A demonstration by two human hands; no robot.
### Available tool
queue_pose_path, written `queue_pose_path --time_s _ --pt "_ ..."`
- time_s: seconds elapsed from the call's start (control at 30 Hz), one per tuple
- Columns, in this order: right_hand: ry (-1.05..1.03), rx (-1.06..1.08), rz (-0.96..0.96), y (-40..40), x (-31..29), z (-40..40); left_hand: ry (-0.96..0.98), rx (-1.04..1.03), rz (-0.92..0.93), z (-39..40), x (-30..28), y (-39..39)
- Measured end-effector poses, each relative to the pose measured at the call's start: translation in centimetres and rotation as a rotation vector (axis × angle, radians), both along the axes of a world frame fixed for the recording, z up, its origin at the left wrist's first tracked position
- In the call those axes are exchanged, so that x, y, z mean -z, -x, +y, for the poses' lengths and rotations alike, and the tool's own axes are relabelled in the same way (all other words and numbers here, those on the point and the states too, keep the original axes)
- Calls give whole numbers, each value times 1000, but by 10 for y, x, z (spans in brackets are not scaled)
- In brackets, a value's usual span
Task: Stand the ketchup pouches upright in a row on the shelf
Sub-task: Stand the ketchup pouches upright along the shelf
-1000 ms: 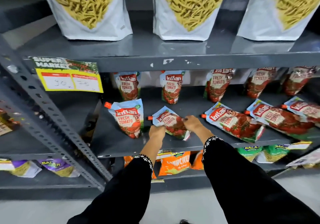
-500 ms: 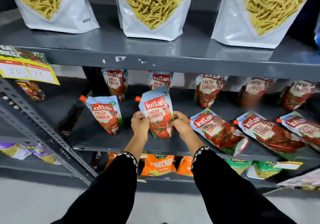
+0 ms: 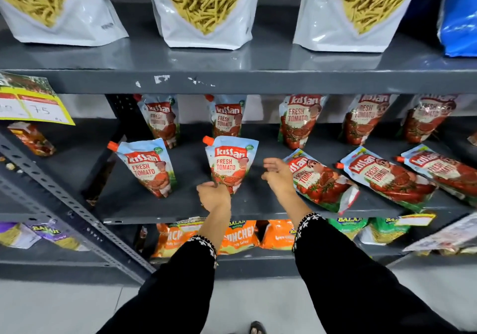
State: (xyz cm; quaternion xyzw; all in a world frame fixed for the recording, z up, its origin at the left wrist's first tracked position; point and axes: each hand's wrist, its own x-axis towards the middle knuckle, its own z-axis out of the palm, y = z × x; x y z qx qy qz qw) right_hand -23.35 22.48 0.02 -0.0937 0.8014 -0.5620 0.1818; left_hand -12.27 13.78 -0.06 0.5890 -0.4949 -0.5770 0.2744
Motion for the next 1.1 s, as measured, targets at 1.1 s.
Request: queue_pose_path --time_s 1.1 --pt "255 -71 -319 146 -6 176 321 206 134 134 -27 160"
